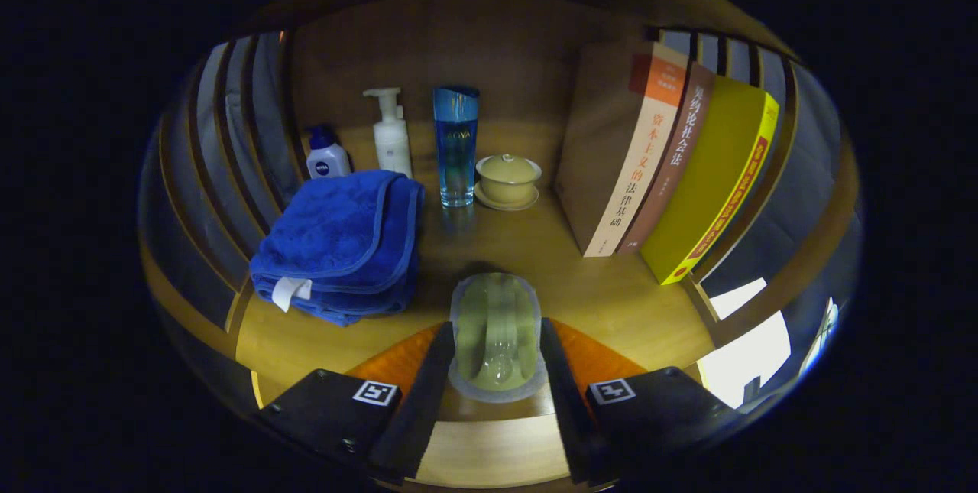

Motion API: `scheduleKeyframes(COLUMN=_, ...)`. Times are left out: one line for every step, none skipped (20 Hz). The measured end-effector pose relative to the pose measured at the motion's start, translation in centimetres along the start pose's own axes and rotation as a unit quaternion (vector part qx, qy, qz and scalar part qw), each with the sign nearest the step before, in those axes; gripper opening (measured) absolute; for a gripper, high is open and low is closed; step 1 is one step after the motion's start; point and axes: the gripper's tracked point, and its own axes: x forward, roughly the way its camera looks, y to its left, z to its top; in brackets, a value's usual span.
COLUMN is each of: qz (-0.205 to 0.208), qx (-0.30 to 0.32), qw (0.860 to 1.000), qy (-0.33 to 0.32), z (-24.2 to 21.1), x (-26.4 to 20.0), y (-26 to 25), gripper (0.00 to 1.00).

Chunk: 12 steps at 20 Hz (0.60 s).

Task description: Pull open the drawer, take out the items inside it, and place them on the countertop above the cabinet.

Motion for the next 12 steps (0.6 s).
scheduleKeyframes(qz=-0.007, qx=0.002, qw=1.0, qy=-0.016, z=0.3, x=-1.1, y=-0.3, gripper=0.84)
scheduleKeyframes(qz=-0.004, qx=0.006, qw=1.0, qy=-0.03, z=0.5, x=-2.1, y=0.0, gripper=0.92)
scheduleKeyframes(qz=-0.001, qx=0.016, qw=0.999, qy=-0.047, z=0.6, x=-3.4, y=0.4, gripper=0.97)
scheduleKeyframes(qz=0.0, qx=0.027, qw=0.998, qy=-0.063, z=0.8, x=-4.7, y=0.6, gripper=0.98)
scheduleKeyframes(qz=0.001, qx=0.039, qw=0.996, qy=-0.08, z=1.1, x=-6.1, y=0.6, gripper=0.98)
scheduleKeyframes(qz=0.001, qx=0.049, qw=0.994, qy=-0.095, z=1.2, x=-7.4, y=0.5, gripper=0.99)
scheduleKeyframes(qz=0.001, qx=0.06, qw=0.992, qy=-0.108, z=1.2, x=-8.8, y=0.4, gripper=0.99)
scheduleKeyframes(qz=0.003, qx=0.067, qw=0.99, qy=-0.121, z=1.2, x=-10.1, y=0.4, gripper=0.99)
scheduleKeyframes(qz=0.006, qx=0.07, qw=0.989, qy=-0.133, z=1.0, x=-11.6, y=0.2, gripper=0.99)
scheduleKeyframes(qz=0.009, qx=0.067, qw=0.987, qy=-0.143, z=0.8, x=-12.8, y=0.3, gripper=0.99)
scheduleKeyframes(qz=0.013, qx=0.063, qw=0.986, qy=-0.154, z=0.3, x=-14.2, y=0.2, gripper=0.99)
scheduleKeyframes(qz=0.015, qx=0.06, qw=0.984, qy=-0.165, z=-0.1, x=-15.4, y=0.2, gripper=0.99)
